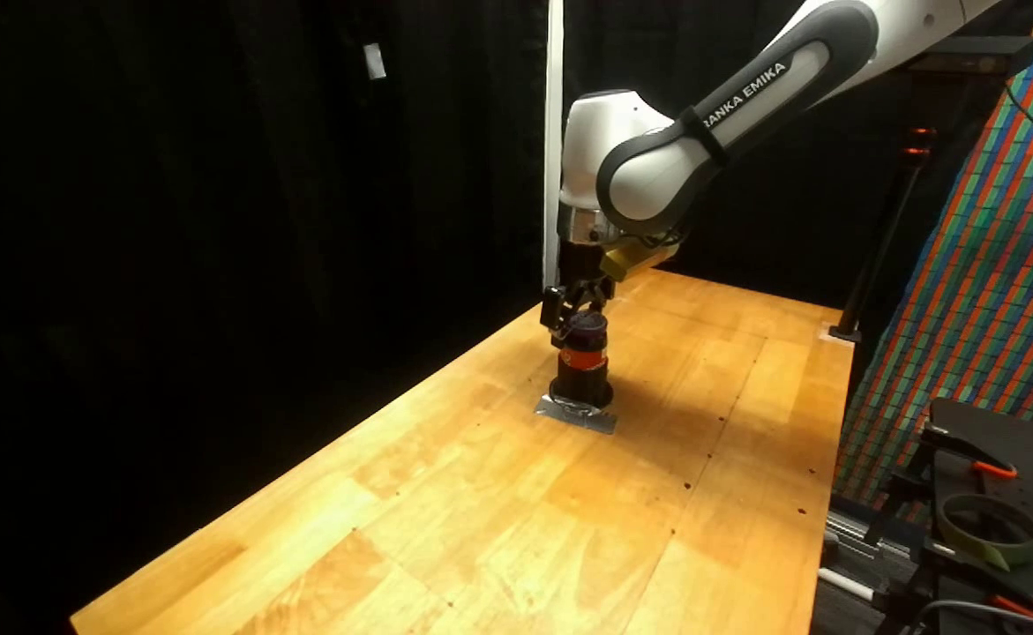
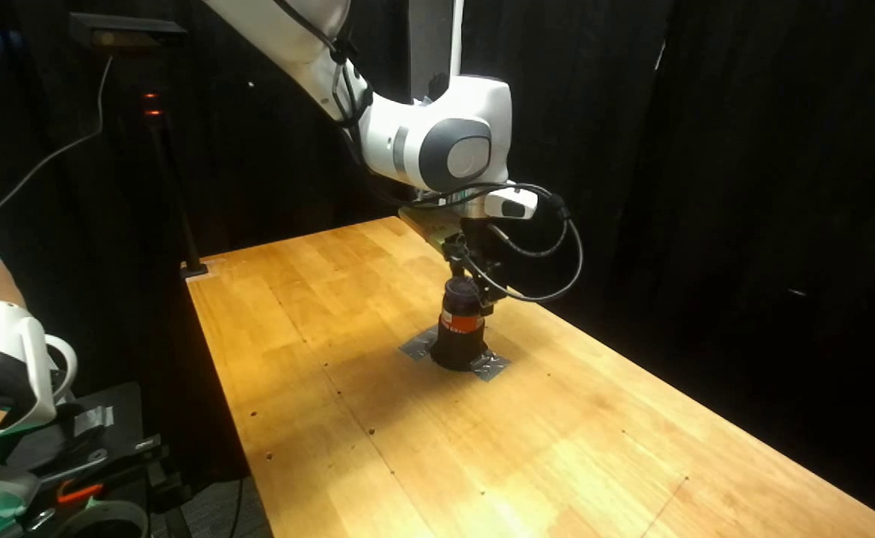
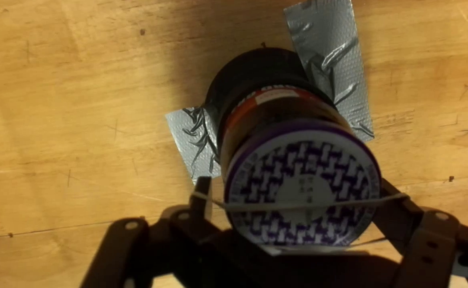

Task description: Put the elastic around the bottle

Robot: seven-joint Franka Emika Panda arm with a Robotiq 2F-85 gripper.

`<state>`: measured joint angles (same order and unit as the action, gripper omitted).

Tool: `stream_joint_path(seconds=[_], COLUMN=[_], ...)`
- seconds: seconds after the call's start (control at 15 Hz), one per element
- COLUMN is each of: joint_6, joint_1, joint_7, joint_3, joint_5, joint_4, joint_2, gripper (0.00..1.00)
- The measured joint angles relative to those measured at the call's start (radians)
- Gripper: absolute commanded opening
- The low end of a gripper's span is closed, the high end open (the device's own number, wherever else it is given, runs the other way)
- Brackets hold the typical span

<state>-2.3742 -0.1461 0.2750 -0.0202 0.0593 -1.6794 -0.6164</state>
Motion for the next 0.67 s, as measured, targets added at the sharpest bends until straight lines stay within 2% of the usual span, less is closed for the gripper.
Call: stream_joint_path(seconds=[0.27, 0.67], joint_6=[-0.046, -0.051], joint_1=[-0.003, -0.020], joint_7=[0.013, 0.024], joint_3=[0.008, 0.031], joint_5=[0.000, 0.017], joint_4=[0.002, 0.002], joint_2=[-0.006, -0.014], gripper=[1.00, 1.00])
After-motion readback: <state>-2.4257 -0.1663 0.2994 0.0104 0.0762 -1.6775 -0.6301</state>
